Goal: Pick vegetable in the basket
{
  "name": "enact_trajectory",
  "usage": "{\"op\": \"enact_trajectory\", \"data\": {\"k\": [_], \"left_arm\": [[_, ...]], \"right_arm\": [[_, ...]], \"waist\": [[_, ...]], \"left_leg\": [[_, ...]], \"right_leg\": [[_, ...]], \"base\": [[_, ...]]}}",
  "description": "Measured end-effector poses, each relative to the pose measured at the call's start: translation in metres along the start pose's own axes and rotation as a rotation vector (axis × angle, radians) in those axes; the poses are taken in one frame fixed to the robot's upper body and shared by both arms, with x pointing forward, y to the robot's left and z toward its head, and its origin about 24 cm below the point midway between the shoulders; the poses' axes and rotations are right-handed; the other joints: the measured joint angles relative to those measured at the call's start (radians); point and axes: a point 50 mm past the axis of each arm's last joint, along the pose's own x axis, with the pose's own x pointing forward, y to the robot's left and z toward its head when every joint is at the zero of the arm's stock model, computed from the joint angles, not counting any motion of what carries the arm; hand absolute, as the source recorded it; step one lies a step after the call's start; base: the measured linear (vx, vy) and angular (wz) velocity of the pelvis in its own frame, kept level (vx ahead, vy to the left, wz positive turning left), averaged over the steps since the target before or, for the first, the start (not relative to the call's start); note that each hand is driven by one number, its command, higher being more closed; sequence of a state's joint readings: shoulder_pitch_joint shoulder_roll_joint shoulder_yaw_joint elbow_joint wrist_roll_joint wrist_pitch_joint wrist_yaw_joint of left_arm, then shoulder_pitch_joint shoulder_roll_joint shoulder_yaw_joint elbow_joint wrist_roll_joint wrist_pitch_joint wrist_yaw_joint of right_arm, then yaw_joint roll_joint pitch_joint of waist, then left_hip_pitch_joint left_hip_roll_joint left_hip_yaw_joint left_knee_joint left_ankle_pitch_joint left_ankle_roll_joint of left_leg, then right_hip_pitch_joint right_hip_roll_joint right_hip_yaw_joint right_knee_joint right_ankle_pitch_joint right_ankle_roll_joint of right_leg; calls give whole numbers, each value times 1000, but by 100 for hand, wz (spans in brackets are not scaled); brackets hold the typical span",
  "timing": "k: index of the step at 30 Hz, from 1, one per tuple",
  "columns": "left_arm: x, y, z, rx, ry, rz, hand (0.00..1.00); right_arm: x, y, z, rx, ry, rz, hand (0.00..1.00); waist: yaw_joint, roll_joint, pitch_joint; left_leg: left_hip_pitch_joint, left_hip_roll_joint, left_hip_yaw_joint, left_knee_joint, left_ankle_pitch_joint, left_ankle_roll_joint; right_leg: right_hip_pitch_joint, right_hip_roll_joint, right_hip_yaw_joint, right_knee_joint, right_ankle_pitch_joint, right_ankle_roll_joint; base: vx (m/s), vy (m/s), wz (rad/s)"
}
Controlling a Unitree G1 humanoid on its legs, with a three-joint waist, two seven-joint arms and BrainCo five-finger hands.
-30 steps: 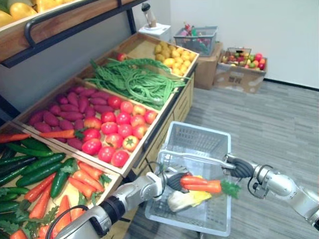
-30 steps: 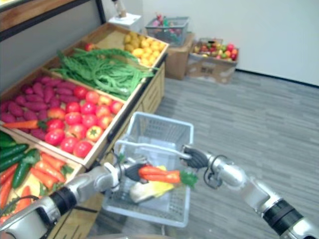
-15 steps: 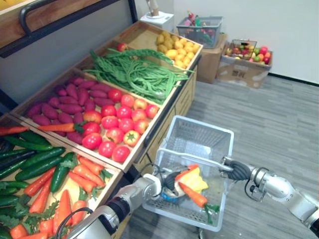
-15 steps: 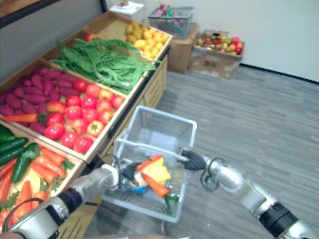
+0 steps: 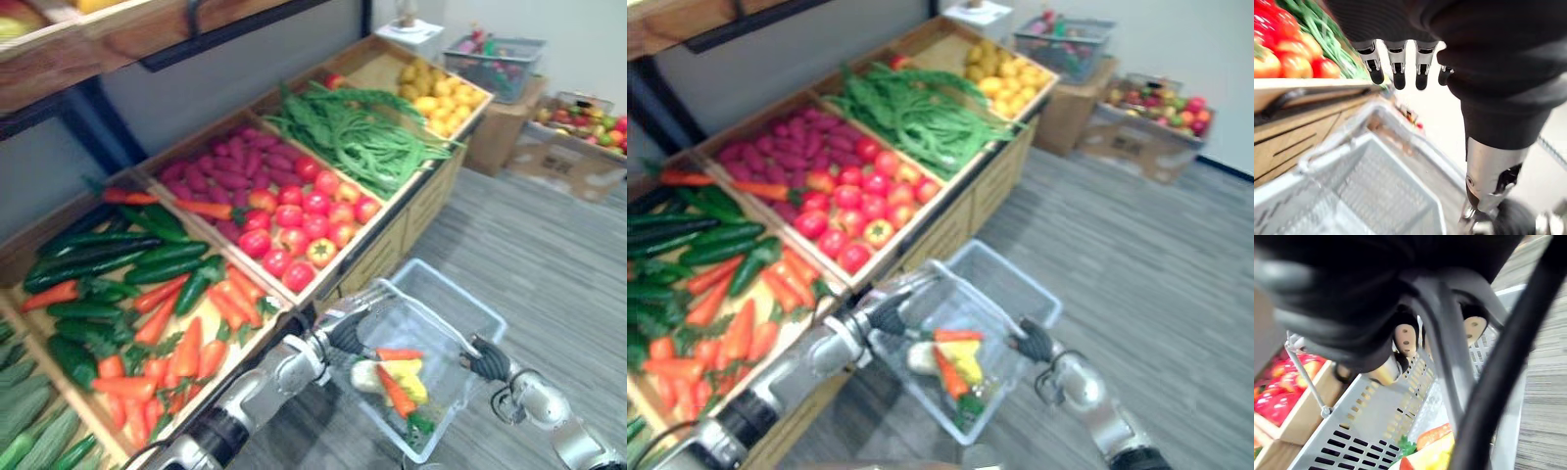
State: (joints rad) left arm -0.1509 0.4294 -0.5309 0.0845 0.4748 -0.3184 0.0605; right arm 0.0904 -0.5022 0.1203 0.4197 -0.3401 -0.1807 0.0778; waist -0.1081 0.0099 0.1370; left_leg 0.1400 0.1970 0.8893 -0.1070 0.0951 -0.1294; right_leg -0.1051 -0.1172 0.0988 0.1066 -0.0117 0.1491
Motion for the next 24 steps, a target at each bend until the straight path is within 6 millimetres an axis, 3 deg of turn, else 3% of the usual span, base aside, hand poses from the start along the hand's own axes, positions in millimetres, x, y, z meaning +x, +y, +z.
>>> {"op": "enact_trajectory", "data": {"k": [5,7,9,10,16,20,23,24], "left_arm": [[-20,20,17,-53,-34,138,0],[-26,26,22,-55,-44,179,0],[-32,33,25,-78,-48,237,0],[-35,36,26,-75,-48,264,0],[-52,44,13,-84,43,377,0],[-63,48,6,-119,117,503,0],[-81,41,-12,-157,257,594,0],[-91,36,-26,-170,346,625,0]], "right_arm": [[-19,27,-70,195,386,-117,100],[-31,41,-88,273,509,-146,100],[-46,64,-104,373,651,-156,100],[-52,74,-109,418,704,-161,100],[-68,102,-115,505,818,-158,100],[-70,116,-111,551,834,-140,100],[-69,127,-105,574,832,-121,100],[-67,129,-102,582,824,-117,100]], "waist": [[33,12,-10],[43,18,-14],[84,21,-23],[89,21,-27],[93,6,-67],[124,-6,-80],[143,-19,-87],[150,-21,-86]], "left_leg": [[-88,-25,-223,0,24,39],[-117,-31,-295,0,32,50],[-140,-35,-356,0,41,57],[-157,-40,-395,0,48,62],[-214,-66,-569,0,65,62],[-226,-77,-636,0,73,63],[-242,-84,-685,0,81,64],[-246,-86,-695,0,86,70]], "right_leg": [[62,-58,-196,-6,-30,2],[83,-68,-259,-7,-40,0],[102,-73,-314,-9,-48,-4],[113,-76,-349,-10,-55,-6],[152,-89,-501,0,-102,-9],[182,-88,-565,1,-116,-12],[200,-86,-614,2,-132,-14],[204,-85,-624,3,-135,-15]], "base": [[-23,29,121],[-7,9,121],[-10,10,98],[-12,11,85],[-7,4,75],[45,-11,53],[49,-27,46],[33,-24,26]]}}
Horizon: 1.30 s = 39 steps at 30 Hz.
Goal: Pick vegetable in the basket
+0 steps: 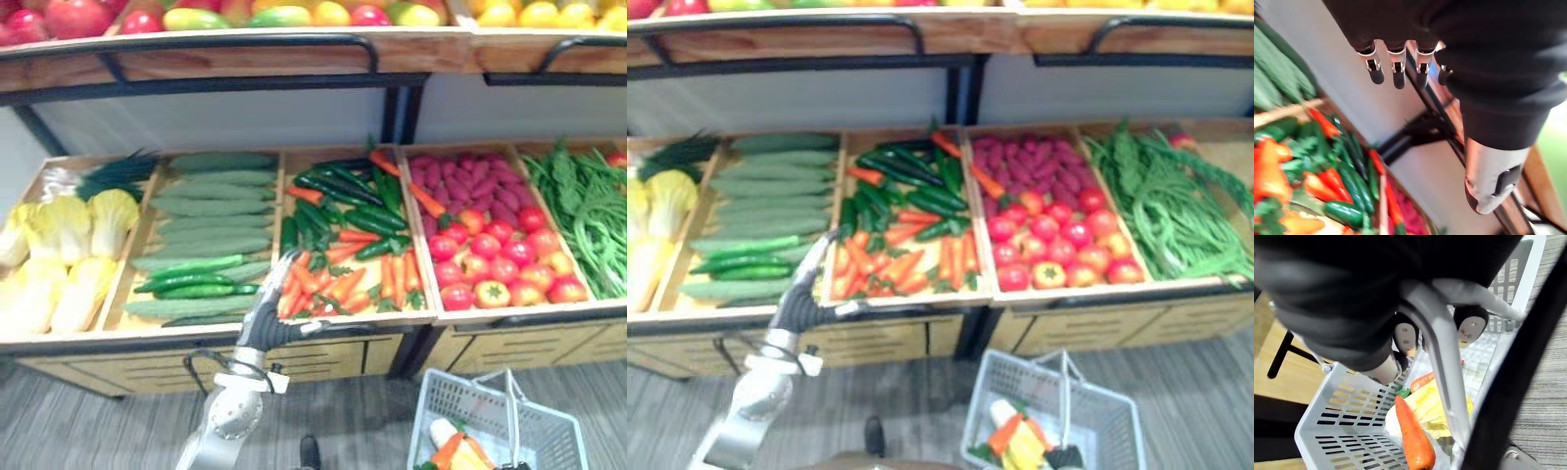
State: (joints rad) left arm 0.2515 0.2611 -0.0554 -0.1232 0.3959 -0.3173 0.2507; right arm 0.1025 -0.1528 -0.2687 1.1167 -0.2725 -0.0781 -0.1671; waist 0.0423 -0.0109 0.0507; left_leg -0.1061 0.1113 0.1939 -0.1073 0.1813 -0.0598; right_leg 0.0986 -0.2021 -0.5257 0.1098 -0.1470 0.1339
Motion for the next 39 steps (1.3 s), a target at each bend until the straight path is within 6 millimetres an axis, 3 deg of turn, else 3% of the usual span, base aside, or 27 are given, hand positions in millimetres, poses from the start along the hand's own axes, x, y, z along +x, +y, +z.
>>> {"op": "enact_trajectory", "data": {"k": [4,5,6,7,13,19,26,30,36,39], "left_arm": [[-26,3,-63,59,318,112,0],[-44,4,-89,88,472,157,0],[-52,5,-98,100,530,173,0],[-72,6,-117,129,671,208,0],[-138,-2,-154,183,1035,173,0],[-186,-3,-168,192,1289,152,0],[-218,-19,-170,111,1459,-49,0],[-213,-40,-166,56,1413,-263,0],[-204,-46,-167,142,1346,-411,0],[-203,-45,-168,158,1343,-431,0]], "right_arm": [[-3,14,2,35,-5,27,100],[-4,19,2,48,-11,33,100],[-4,21,3,56,-11,31,100],[-5,23,3,71,-11,27,100],[-6,33,4,80,3,34,100],[-7,36,2,82,12,33,100],[-7,36,4,77,10,44,100],[-5,38,8,57,0,70,100],[-3,40,21,-16,-46,101,100],[-2,41,23,-24,-46,112,100]], "waist": [[4,-9,1],[3,-17,-1],[4,-21,-2],[7,-30,-5],[4,-52,3],[-13,-56,6],[-15,-61,16],[-20,-66,20],[-28,-55,30],[-26,-63,38]], "left_leg": [[-1,-4,-33,0,1,-1],[-4,-6,-43,0,1,-1],[-5,-6,-45,0,1,-1],[-7,-8,-49,0,2,-2],[6,-19,-72,0,-2,-7],[29,-14,-62,0,-16,-20],[60,2,-7,0,-32,-30],[65,7,16,0,-35,-32],[97,8,61,0,-51,-37],[127,6,96,1,-68,-38]], "right_leg": [[24,6,-31,-4,-7,-5],[28,7,-42,-3,-14,-3],[28,7,-44,-2,-16,-3],[30,8,-48,-3,-18,-3],[61,8,-46,-12,-24,-10],[78,7,-33,-21,-32,-8],[71,7,24,-21,-31,-6],[62,10,48,-19,-27,1],[64,6,95,-20,-27,1],[68,-3,129,-13,-27,1]], "base": [[51,-37,27],[50,-40,19],[53,-42,19],[46,-29,10],[22,-16,14],[-14,-18,-5],[10,-24,-24],[32,-28,-19],[38,-15,-21],[35,14,-31]]}}
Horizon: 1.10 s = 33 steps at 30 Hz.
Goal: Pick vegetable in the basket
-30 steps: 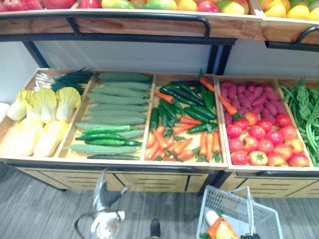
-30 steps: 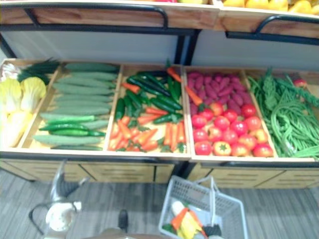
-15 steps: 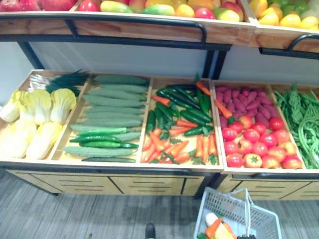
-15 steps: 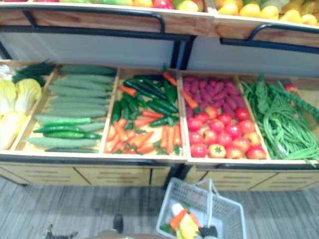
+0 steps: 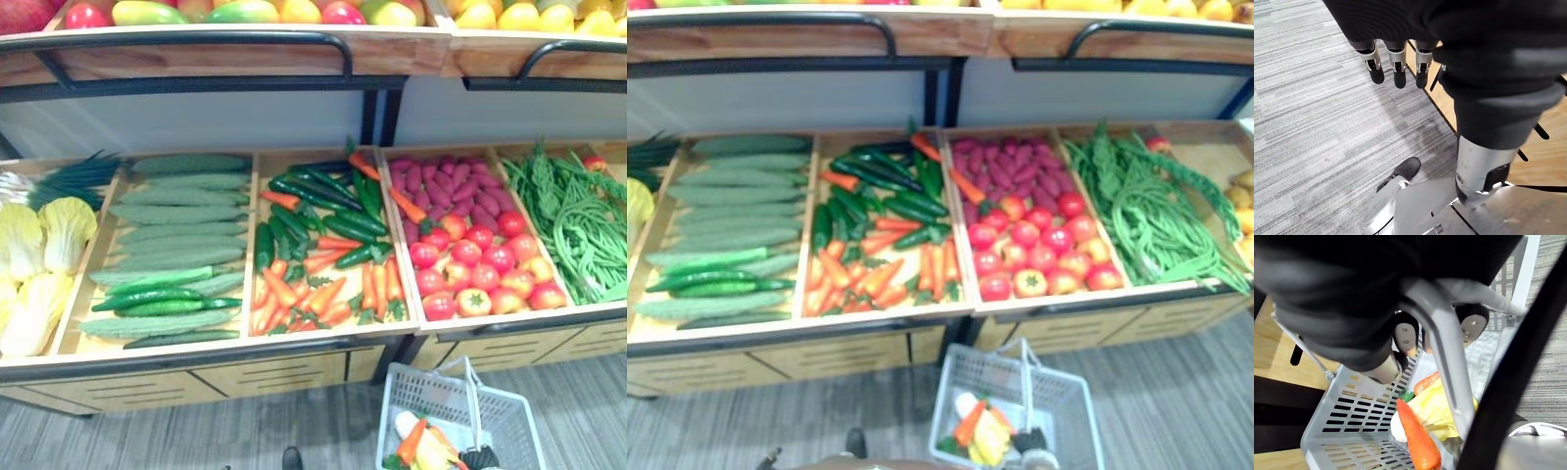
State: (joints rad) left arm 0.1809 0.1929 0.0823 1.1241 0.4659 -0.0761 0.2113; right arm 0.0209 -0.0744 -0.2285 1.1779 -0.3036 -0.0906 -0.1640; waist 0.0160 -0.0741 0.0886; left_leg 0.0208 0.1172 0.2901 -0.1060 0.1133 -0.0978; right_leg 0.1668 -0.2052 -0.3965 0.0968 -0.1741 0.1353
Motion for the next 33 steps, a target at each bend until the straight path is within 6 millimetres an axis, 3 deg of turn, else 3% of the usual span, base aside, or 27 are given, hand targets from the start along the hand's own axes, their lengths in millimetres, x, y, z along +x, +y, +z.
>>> {"op": "enact_trajectory", "data": {"k": [5,7,9,12,13,15,16,19,20,22,23,24,26,28,29,30,31,33], "left_arm": [[4,-1,15,63,-33,-19,0],[6,0,22,91,-51,-22,0],[10,5,32,135,-79,-13,0],[12,3,45,138,-98,-18,0],[12,5,47,133,-105,-8,0],[12,6,49,157,-117,-2,0],[12,6,49,161,-115,-2,0],[12,7,46,153,-106,0,0],[12,10,45,138,-102,12,0],[14,20,43,133,-90,38,0],[14,20,43,130,-89,36,0],[12,9,41,118,-79,3,0],[11,2,41,103,-67,-10,0],[9,-3,40,90,-57,-17,0],[9,-3,38,84,-47,-9,0],[10,3,35,83,-36,12,0],[11,12,30,79,-21,41,0],[10,16,22,42,-10,39,0]], "right_arm": [[2,-8,8,47,-23,-31,100],[4,-8,15,70,-46,-35,100],[3,-5,26,108,-84,-36,100],[4,-7,38,143,-124,-42,100],[4,-6,40,142,-137,-41,100],[5,-10,39,158,-116,-55,100],[5,-10,35,160,-104,-57,100],[4,-4,31,151,-82,-41,100],[4,-1,30,154,-73,-34,100],[5,0,27,146,-48,-27,100],[6,-4,29,138,-50,-31,100],[7,-10,29,107,-48,-41,100],[8,-22,23,83,-28,-66,100],[8,-22,18,80,-8,-67,100],[8,-21,18,73,-11,-65,100],[7,-16,20,58,-23,-48,100],[7,-11,21,43,-34,-33,100],[5,-9,21,-16,-68,-16,100]], "waist": [[-17,8,27],[-18,8,45],[-28,19,66],[-43,42,102],[-44,50,123],[-38,44,126],[-38,43,127],[-29,31,120],[-20,16,118],[-10,-10,99],[-11,2,100],[-16,34,88],[-19,71,69],[-26,87,60],[-43,107,52],[-41,98,47],[-38,74,43],[-37,83,50]], "left_leg": [[22,-21,67,6,-29,18],[22,-22,128,6,-37,31],[16,-10,226,6,-52,50],[19,23,365,6,-73,93],[19,32,423,8,-83,108],[46,32,498,8,-89,115],[55,32,527,8,-91,118],[70,30,656,17,-93,121],[62,36,714,64,-110,122],[26,88,805,192,-170,116],[18,110,827,223,-176,112],[-1,145,856,249,-174,112],[5,182,900,260,-151,106],[22,222,914,290,-143,106],[40,269,915,318,-137,106],[48,313,914,375,-137,104],[53,331,912,414,-137,103],[50,418,791,576,-130,98]], "right_leg": [[-99,-50,103,145,4,4],[-170,-54,185,193,38,9],[-245,-35,253,177,143,7],[-254,-6,202,31,325,-37],[-268,-32,82,152,259,-74],[-245,-79,-37,359,155,-86],[-206,-93,-71,401,137,-89],[-122,-151,-123,445,136,-79],[-100,-183,-136,431,142,-73],[-91,-214,-172,356,154,-63],[-92,-195,-182,318,141,-43],[-94,-149,-211,247,139,-39],[-91,-105,-210,172,137,-37],[-87,-76,-209,165,137,-36],[-104,-69,-206,217,116,-25],[-108,-49,-204,166,86,-14],[-98,-34,-201,92,104,-12],[-38,6,-162,17,86,-12]], "base": [[11,106,-40],[-25,150,-87],[-54,208,-134],[-63,122,-125],[-80,131,-116],[-35,144,-112],[-33,67,-124],[-46,-61,-135],[-42,-188,-134],[-3,-345,-149],[39,-467,-136],[24,-237,-99],[43,-358,-89],[72,-312,-54],[62,-277,-46],[69,-298,-52],[76,-365,-65],[65,-318,-79]]}}
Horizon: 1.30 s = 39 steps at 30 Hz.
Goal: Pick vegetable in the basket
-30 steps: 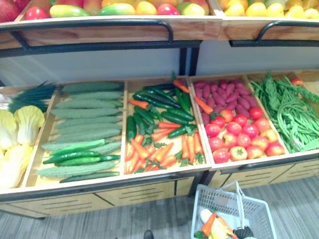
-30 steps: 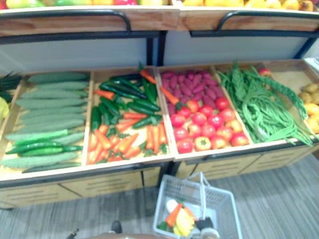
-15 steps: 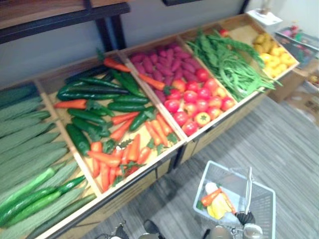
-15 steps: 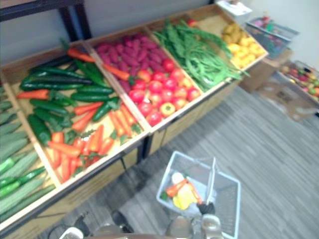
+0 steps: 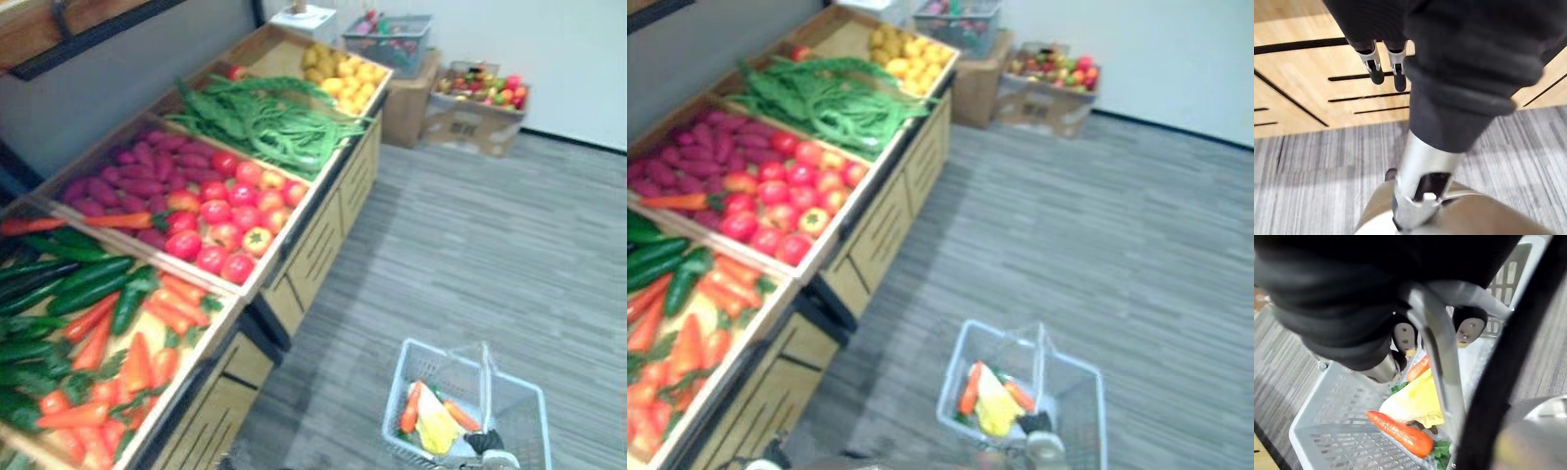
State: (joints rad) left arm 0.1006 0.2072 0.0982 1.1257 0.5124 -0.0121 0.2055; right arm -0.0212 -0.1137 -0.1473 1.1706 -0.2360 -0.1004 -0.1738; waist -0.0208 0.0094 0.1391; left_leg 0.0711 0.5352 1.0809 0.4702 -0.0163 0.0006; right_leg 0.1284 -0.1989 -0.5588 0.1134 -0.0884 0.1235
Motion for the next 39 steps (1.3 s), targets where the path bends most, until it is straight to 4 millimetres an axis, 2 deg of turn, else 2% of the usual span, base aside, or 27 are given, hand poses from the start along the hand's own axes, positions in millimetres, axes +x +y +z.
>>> {"op": "enact_trajectory", "data": {"k": [1,2,3,4,5,6,7,8,9,10,11,13,17,20,23,24,26,27,28,29,30,31,33,34,35,37,39], "left_arm": [[-1,0,2,-34,-21,4,0],[-1,-2,4,-48,-23,2,0],[-3,-13,8,-79,-23,-8,0],[-8,-27,3,-95,6,-37,0],[-8,-28,3,-108,11,-36,0],[-9,-31,1,-130,25,-41,0],[-8,-26,-2,-127,35,-31,0],[-7,-23,-2,-123,31,-22,0],[-4,-11,-5,-109,31,6,0],[-2,-4,-8,-98,39,21,0],[-2,-3,-9,-96,42,22,0],[-3,-4,-10,-96,44,18,0],[-7,-22,-7,-110,52,-29,0],[-9,-28,-8,-109,58,-47,0],[-8,-27,-7,-106,52,-44,0],[-7,-25,-7,-102,50,-41,0],[-8,-25,-9,-97,55,-41,0],[-8,-22,-13,-86,60,-38,0],[-8,-21,-16,-83,68,-40,0],[-8,-20,-18,-80,73,-37,0],[-7,-16,-20,-76,76,-29,0],[-7,-14,-22,-72,79,-24,0],[-6,-12,-21,-71,76,-23,0],[-5,-13,-17,-76,67,-29,0],[-5,-14,-16,-78,66,-31,0],[-7,-20,-15,-94,67,-44,0],[-8,-22,-17,-107,76,-46,0]], "right_arm": [[1,-5,2,-12,-15,-15,100],[1,-9,2,-20,-11,-24,100],[1,-12,-3,-23,9,-29,100],[-1,-6,-8,-15,23,-13,100],[-1,-6,-9,-11,23,-11,100],[-1,-5,-9,13,33,-7,100],[-2,-1,-11,18,40,4,100],[-3,4,-11,23,36,17,100],[-5,15,-8,38,26,41,100],[-6,23,-7,50,21,58,100],[-7,25,-6,54,21,63,100],[-6,25,-5,54,16,62,100],[-2,9,-3,57,10,24,100],[-2,4,-4,76,17,13,100],[-2,5,-3,100,13,14,100],[-2,6,-2,119,9,12,100],[-1,3,3,146,-11,-3,100],[-1,3,5,153,-23,-8,100],[-2,5,3,156,-24,-4,100],[-3,7,2,157,-21,-1,100],[-4,11,-1,161,-14,8,100],[-5,14,0,162,-13,20,100],[-4,16,2,157,-17,30,100],[-2,13,5,153,-20,24,100],[-2,12,6,154,-20,20,100],[-1,6,1,146,5,4,100],[-4,8,-6,146,26,8,100]], "waist": [[10,16,-1],[16,16,-1],[30,16,0],[41,16,0],[42,16,0],[48,22,1],[50,8,-3],[46,-14,-2],[42,-63,2],[40,-91,5],[40,-95,6],[46,-89,9],[42,-36,12],[43,-23,6],[35,-41,8],[36,-51,12],[38,-54,15],[37,-63,18],[36,-84,16],[36,-90,17],[38,-105,4],[42,-112,-1],[47,-115,-4],[47,-98,4],[46,-95,6],[27,-69,4],[28,-64,-7]], "left_leg": [[-58,6,-176,95,-26,-41],[-83,-70,-317,65,-73,-93],[-113,-197,-531,-2,-114,-135],[-119,-289,-728,-100,-135,-150],[-118,-302,-762,-126,-135,-150],[-118,-340,-876,-219,-102,-147],[-96,-348,-911,-240,-136,-146],[-98,-357,-921,-248,-135,-146],[-107,-368,-925,-252,-135,-146],[-114,-370,-917,-251,-135,-146],[-116,-370,-910,-251,-135,-146],[-112,-373,-890,-257,-135,-146],[-77,-375,-866,-311,-130,-140],[-54,-378,-842,-346,-124,-139],[-38,-388,-832,-360,-129,-135],[-22,-392,-823,-365,-138,-126],[17,-394,-809,-375,-140,-124],[47,-406,-805,-388,-142,-118],[78,-421,-809,-401,-144,-115],[88,-423,-813,-405,-146,-113],[100,-418,-818,-418,-144,-110],[90,-411,-818,-420,-143,-111],[67,-412,-823,-418,-142,-112],[66,-410,-837,-417,-141,-113],[67,-409,-840,-417,-141,-114],[82,-401,-851,-417,-130,-126],[94,-389,-851,-417,-126,-131]], "right_leg": [[10,-5,56,-3,-4,-6],[10,-33,86,-3,-4,-6],[1,-61,145,-4,-3,-5],[-5,-60,212,-9,-3,-5],[-6,-54,222,-11,-3,-5],[-12,-20,262,-13,-3,-2],[-22,2,300,-32,-1,10],[-25,0,307,-43,3,15],[-41,-7,328,-57,4,17],[-52,-8,349,-67,6,19],[-57,-8,353,-70,9,19],[-67,-12,381,-79,16,27],[-87,-9,422,-78,27,47],[-107,-7,453,-72,30,53],[-131,-19,459,-9,12,58],[-154,-26,463,56,1,58],[-222,-37,463,227,-5,48],[-252,-57,463,339,-5,47],[-268,-79,462,407,-5,47],[-270,-86,461,423,-5,46],[-270,-88,454,423,-13,39],[-263,-78,430,372,-31,17],[-245,-65,392,279,-26,13],[-227,-55,383,242,-26,13],[-224,-55,381,237,-26,13],[-168,-51,347,181,-26,13],[-112,-39,319,109,-22,21]], "base": [[-33,-102,-87],[-105,33,-118],[-80,132,-153],[-38,158,-146],[32,213,-141],[58,240,-100],[119,212,-93],[86,139,-55],[53,59,-33],[-20,42,-30],[-18,23,-25],[-22,12,-28],[-34,-20,-31],[14,-8,-29],[38,26,-15],[25,31,-19],[15,59,-20],[-6,81,-3],[2,66,7],[98,29,15],[131,-1,8],[135,-16,0],[109,-38,-17],[118,-43,-14],[108,-21,1],[111,-36,14],[110,-51,12]]}}
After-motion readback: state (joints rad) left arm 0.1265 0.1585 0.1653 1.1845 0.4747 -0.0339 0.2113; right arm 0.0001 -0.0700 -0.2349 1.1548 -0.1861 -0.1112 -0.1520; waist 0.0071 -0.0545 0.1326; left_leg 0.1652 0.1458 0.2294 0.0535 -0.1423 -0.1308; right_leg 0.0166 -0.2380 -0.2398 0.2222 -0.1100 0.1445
